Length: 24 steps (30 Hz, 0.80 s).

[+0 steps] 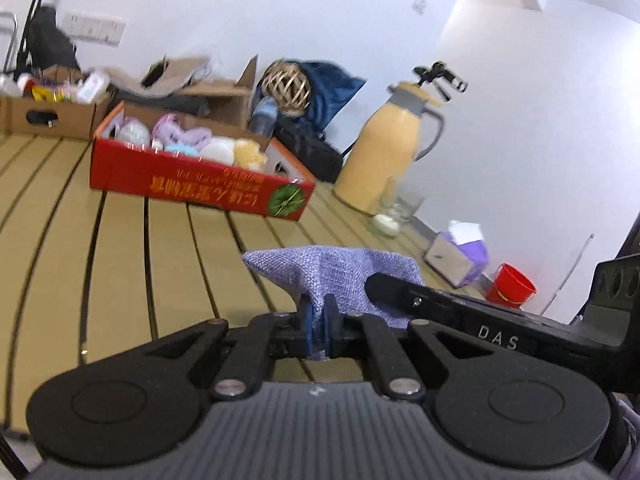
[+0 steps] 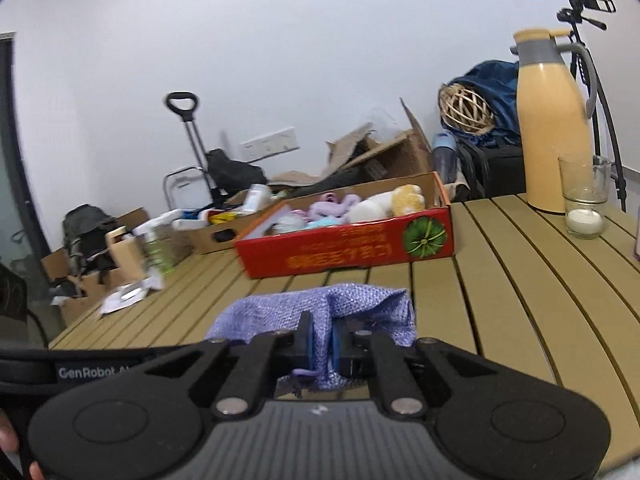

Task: Organize soft objects
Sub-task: 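Carry the purple cloth into the box and open both grippers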

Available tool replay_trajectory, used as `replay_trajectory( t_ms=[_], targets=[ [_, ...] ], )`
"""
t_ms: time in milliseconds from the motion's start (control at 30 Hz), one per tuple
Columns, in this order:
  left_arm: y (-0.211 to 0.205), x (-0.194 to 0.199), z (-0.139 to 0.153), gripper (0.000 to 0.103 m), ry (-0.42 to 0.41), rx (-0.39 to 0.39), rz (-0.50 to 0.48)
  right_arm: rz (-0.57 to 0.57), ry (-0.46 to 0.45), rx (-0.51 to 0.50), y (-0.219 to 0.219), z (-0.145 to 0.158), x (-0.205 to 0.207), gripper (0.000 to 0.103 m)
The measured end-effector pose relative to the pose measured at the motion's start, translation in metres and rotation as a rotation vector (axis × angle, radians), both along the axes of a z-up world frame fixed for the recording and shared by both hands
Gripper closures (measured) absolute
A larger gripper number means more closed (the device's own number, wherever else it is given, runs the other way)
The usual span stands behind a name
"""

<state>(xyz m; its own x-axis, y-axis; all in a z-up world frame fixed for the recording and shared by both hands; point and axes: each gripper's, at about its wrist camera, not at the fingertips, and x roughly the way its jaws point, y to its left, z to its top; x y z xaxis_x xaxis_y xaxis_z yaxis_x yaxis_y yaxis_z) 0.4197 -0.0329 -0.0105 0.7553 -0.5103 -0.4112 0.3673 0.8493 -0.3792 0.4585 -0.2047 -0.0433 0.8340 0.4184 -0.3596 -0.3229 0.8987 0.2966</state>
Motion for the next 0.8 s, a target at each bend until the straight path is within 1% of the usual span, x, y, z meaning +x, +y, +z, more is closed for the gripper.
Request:
replay_trajectory(
  t_ms=[133,233,333,433,533,600,633,700,800],
  targets=[
    [-0.001,-0.033,0.016,0.097,-0.054,-0.003,0.001,0.001,-0.052,0.007,0.000,0.016,-0.041,0.095],
    [-0.001,-0.047,0.022,0.097,-0.075,-0.010,0.002,0.006,-0.084,0.011,0.000,0.026,-0.061,0.095],
    [0.002,-0.050,0.027,0.097,-0.090,-0.019,0.003,0.010,-0.100,0.020,-0.002,0.032,-0.072,0.095],
    [0.003,-0.039,0.035,0.097,-0.124,-0.007,0.006,0.009,-0.114,0.024,-0.003,0.038,-0.071,0.095],
    [0.006,-0.004,0.051,0.097,-0.171,0.009,0.024,0.017,-0.141,0.011,0.000,0.049,-0.048,0.095],
    [0.008,0.025,0.063,0.097,-0.212,0.021,0.035,0.029,-0.157,0.010,0.001,0.059,-0.019,0.095],
    [0.008,0.043,0.069,0.097,-0.218,0.026,0.043,0.038,-0.172,0.014,0.000,0.066,0.000,0.095],
    [0.007,0.087,0.076,0.097,-0.213,0.040,0.041,0.063,-0.176,0.021,0.000,0.076,0.041,0.095],
    [0.004,0.161,0.073,0.097,-0.176,0.071,0.055,0.066,-0.130,0.045,-0.002,0.083,0.114,0.094]
  ],
)
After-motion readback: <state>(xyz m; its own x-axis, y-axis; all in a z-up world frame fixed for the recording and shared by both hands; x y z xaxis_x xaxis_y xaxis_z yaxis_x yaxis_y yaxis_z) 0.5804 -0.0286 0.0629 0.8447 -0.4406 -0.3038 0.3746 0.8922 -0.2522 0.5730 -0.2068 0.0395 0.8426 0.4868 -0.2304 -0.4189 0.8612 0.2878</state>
